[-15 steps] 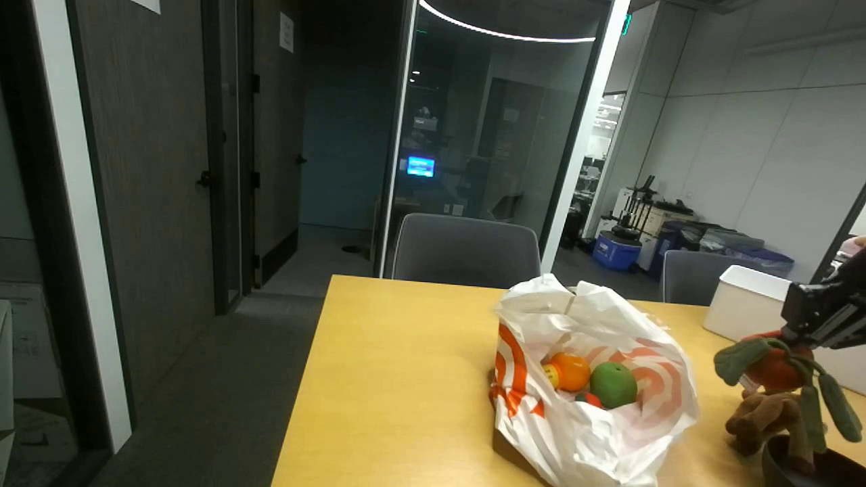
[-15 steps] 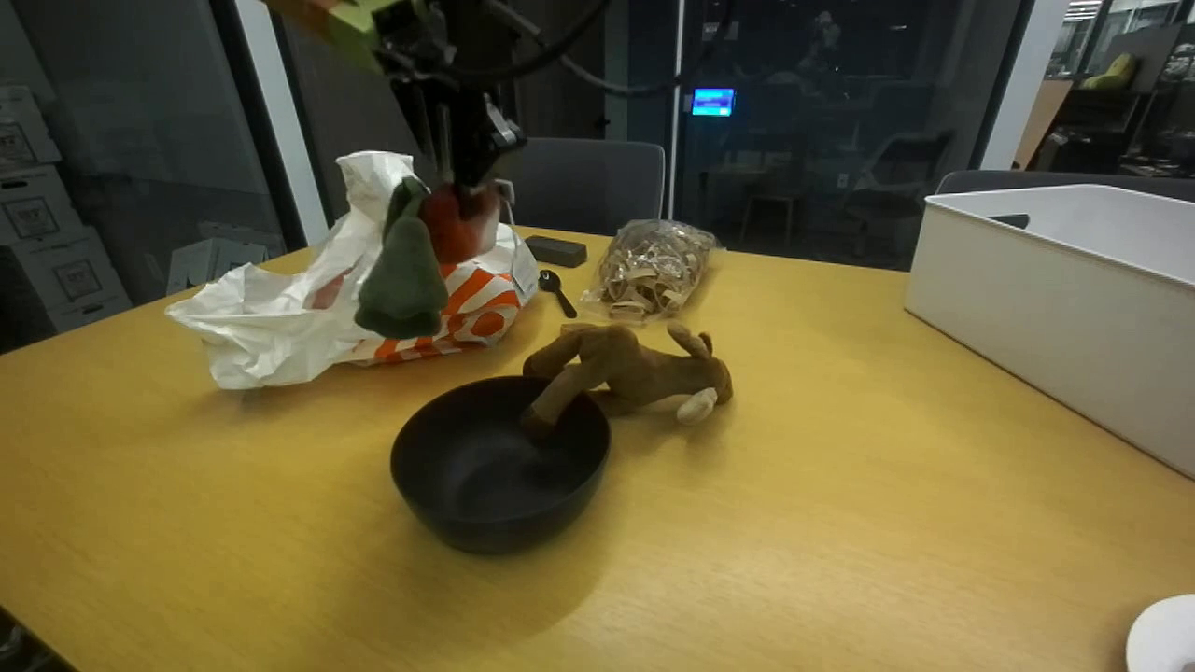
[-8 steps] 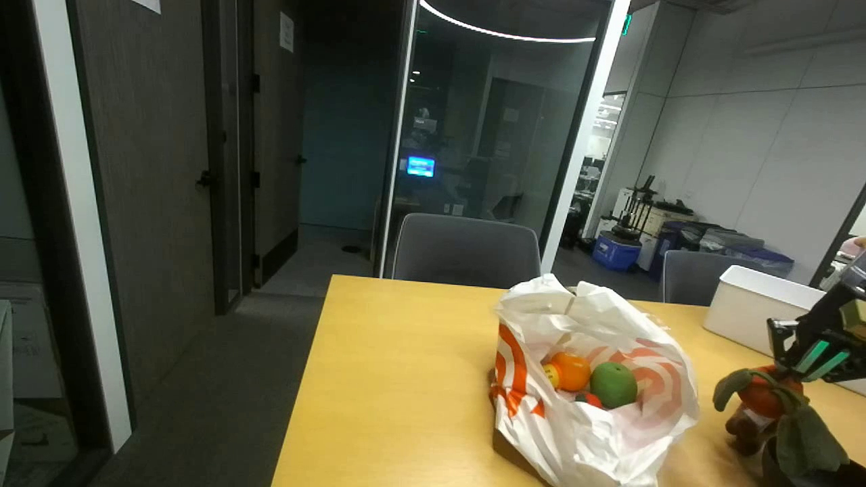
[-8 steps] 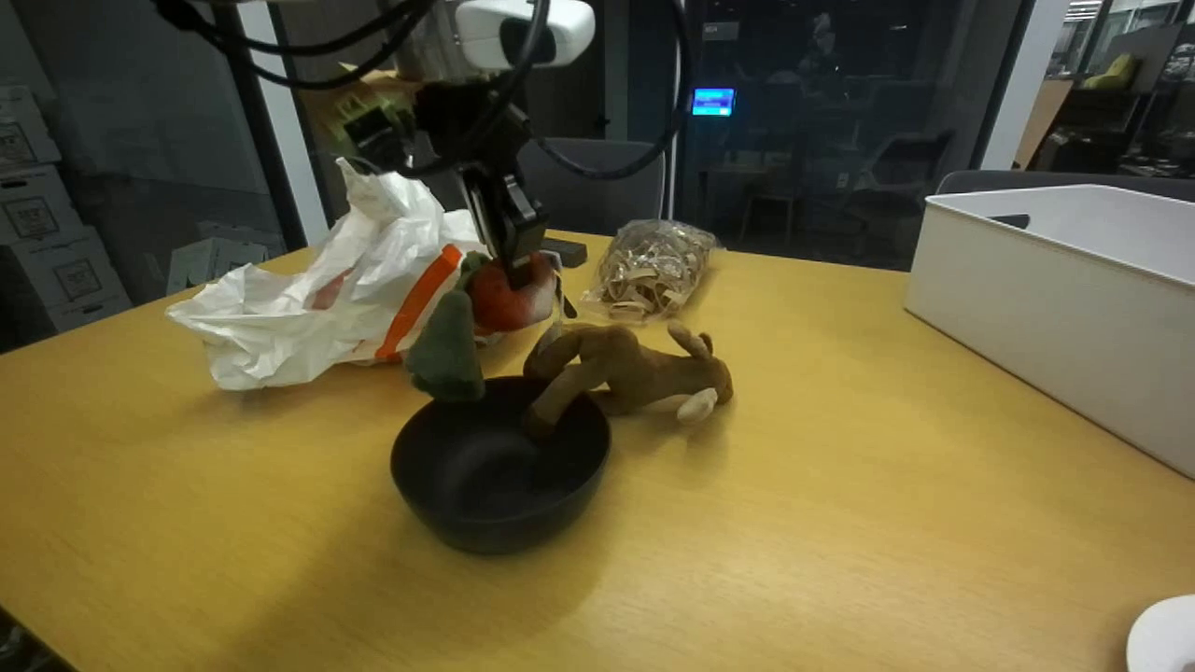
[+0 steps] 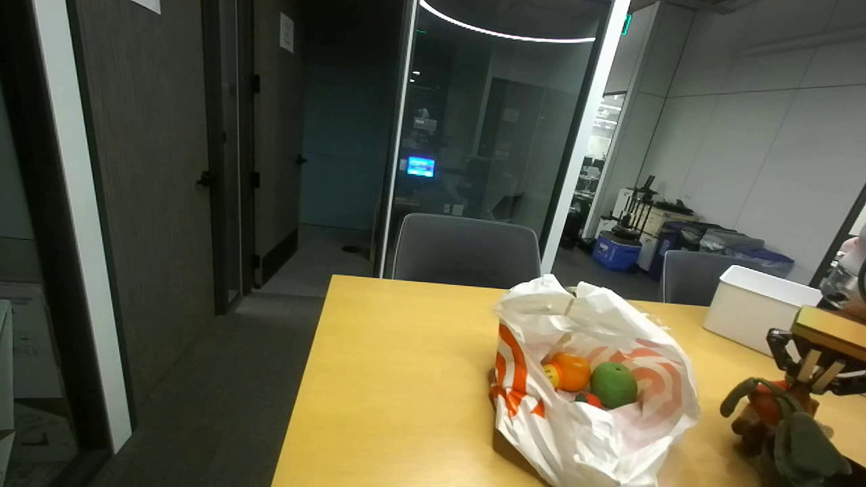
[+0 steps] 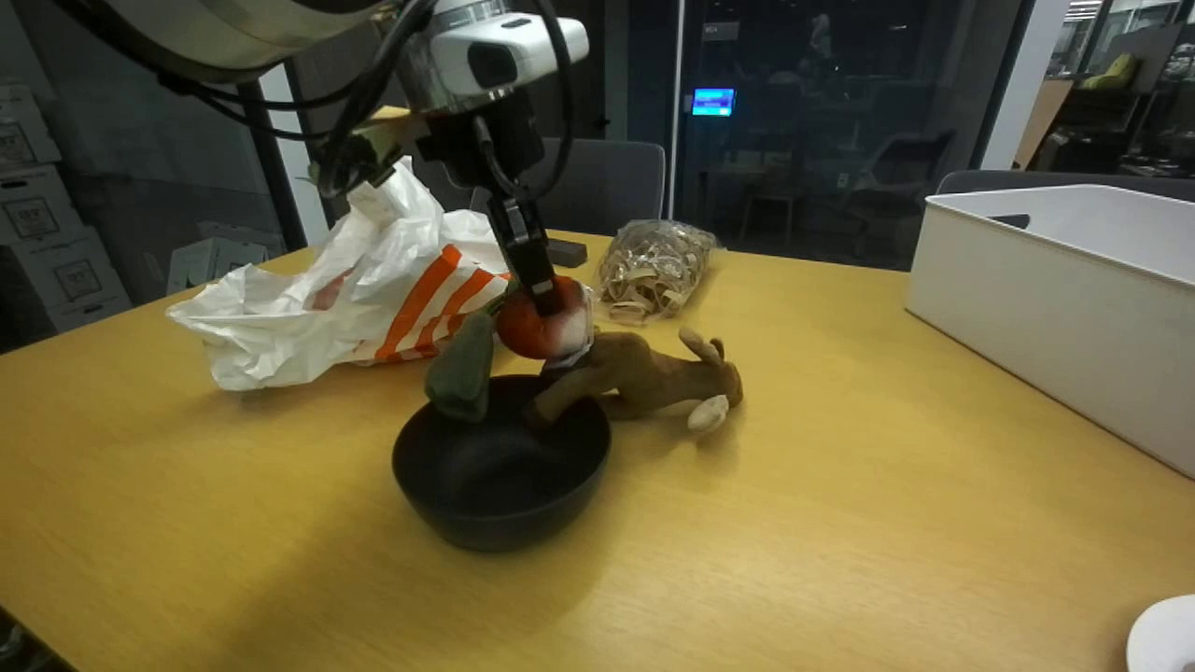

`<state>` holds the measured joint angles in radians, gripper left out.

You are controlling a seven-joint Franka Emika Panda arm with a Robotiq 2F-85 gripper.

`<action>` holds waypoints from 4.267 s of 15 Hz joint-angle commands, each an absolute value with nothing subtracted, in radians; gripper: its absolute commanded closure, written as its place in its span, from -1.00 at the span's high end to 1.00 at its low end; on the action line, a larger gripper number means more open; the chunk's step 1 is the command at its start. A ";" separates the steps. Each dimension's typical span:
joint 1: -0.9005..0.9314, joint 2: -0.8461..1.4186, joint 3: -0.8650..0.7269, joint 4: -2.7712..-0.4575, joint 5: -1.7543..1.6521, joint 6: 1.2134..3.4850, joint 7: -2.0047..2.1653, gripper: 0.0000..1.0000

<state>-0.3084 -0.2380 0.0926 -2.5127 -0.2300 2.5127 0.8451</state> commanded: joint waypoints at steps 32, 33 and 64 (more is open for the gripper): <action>-0.081 -0.161 -0.006 -2.300 -0.474 2.389 1.568 1.00; -0.074 -0.192 0.000 -2.313 -0.471 2.389 1.522 1.00; 0.158 0.051 0.133 -2.095 0.062 2.036 0.234 1.00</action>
